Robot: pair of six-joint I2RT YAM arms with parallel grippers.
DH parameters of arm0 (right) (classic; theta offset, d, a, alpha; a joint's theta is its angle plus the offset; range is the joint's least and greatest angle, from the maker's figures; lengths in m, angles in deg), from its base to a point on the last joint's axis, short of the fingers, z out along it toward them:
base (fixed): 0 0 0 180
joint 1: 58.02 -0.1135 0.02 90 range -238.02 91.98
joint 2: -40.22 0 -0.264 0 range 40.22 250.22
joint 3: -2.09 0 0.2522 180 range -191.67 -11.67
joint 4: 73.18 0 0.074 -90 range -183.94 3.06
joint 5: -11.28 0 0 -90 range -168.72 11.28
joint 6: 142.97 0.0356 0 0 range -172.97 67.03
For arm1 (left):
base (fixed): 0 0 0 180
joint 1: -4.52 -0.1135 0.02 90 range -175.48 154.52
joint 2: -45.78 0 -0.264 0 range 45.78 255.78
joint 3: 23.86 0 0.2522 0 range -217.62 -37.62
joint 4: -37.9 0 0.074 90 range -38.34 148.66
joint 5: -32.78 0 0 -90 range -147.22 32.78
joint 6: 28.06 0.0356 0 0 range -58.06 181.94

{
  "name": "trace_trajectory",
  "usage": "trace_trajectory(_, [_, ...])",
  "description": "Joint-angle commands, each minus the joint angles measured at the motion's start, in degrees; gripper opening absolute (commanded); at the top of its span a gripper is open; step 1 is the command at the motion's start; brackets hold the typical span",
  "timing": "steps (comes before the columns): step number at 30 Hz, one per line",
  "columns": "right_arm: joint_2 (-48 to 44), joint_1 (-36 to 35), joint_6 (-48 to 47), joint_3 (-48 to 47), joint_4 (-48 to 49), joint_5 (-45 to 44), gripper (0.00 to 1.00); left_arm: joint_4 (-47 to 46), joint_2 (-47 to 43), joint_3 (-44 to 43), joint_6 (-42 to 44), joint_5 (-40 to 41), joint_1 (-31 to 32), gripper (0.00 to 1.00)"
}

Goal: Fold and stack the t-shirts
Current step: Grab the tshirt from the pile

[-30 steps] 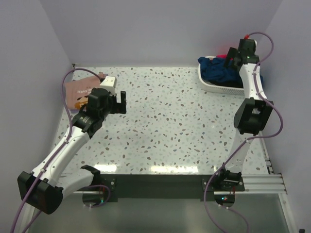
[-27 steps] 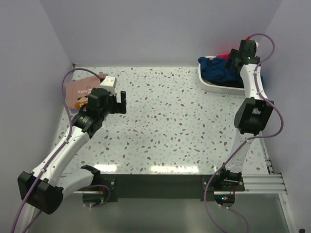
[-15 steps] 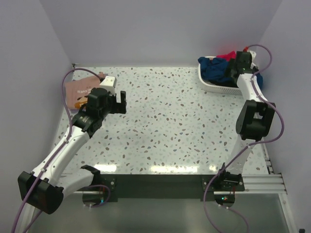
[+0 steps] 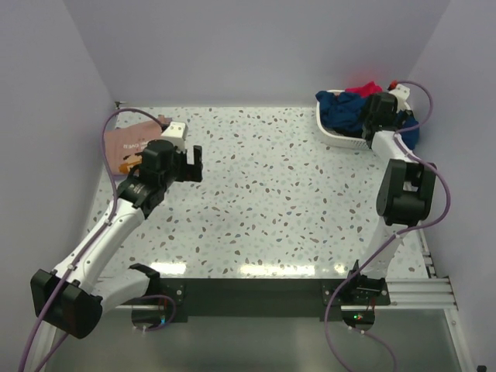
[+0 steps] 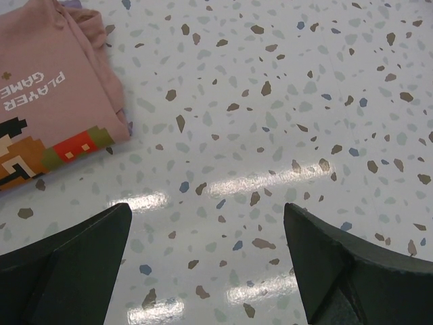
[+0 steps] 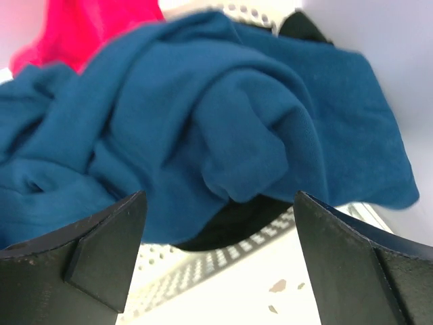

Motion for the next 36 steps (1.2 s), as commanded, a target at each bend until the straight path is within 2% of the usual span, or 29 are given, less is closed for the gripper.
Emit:
trace_trajectory(1, [-1.0, -0.6, 0.0, -0.4, 10.5, -3.1, 0.92, -1.6, 0.4, 0.3, 0.7, 0.2, -0.6, 1.00])
trace_trajectory(7, [3.5, -1.1, -1.8, -0.8, 16.3, -4.6, 0.90, -1.3, 1.1, 0.3, 1.0, 0.9, -0.8, 1.00])
trace_trajectory(10, [6.4, -1.2, -1.7, -2.7, 16.1, -3.7, 0.87, -1.2, 1.4, 0.3, 1.0, 1.2, -0.8, 1.00])
trace_trajectory(12, [7.2, -1.4, -1.3, -4.0, 15.6, -3.9, 0.80, -1.2, 1.7, 0.1, 1.0, 1.4, -0.8, 1.00])
trace_trajectory(16, [6.9, -1.5, 0.0, -2.3, 16.5, -4.9, 0.74, -1.1, 1.8, 0.2, 1.0, 1.8, -0.9, 1.00])
trace_trajectory(19, [7.7, -1.4, -1.5, -3.8, 16.3, -4.6, 0.60, -1.1, 1.8, 0.2, 1.0, 1.9, -1.0, 1.00])
trace_trajectory(20, [7.9, -1.5, -2.2, -4.1, 16.2, -4.1, 0.42, -1.1, 1.9, 0.2, 1.0, 1.9, -1.0, 1.00])
trace_trajectory(21, [7.8, -1.4, -3.3, -4.4, 16.1, -3.5, 0.29, -1.1, 1.9, 0.2, 1.0, 1.8, -1.0, 1.00])
trace_trajectory(22, [6.9, -1.5, -3.5, -4.1, 16.0, -3.4, 0.08, -1.1, 1.9, 0.1, 1.0, 1.8, -1.0, 1.00])
trace_trajectory(23, [6.0, -1.5, -3.5, -3.5, 16.3, -3.5, 0.00, -1.1, 1.8, 0.1, 1.0, 1.6, -1.0, 1.00])
trace_trajectory(25, [3.9, -1.5, -3.5, 0.8, 18.0, -4.2, 0.00, -1.0, 1.7, 0.1, 1.0, 1.6, -1.1, 1.00])
trace_trajectory(31, [-12.8, -5.4, -5.9, 18.6, 31.0, -9.2, 0.00, -1.1, 0.7, 0.2, 0.9, 0.6, -1.1, 1.00])
trace_trajectory(33, [-19.1, -7.0, -7.7, 20.8, 32.7, -10.6, 0.00, -1.1, 0.5, 0.2, 0.6, 0.1, -1.1, 1.00])
trace_trajectory(36, [-25.4, -9.7, -9.0, 19.0, 30.9, -12.2, 0.00, -1.3, 0.1, 0.1, 0.5, -0.6, -1.0, 1.00])
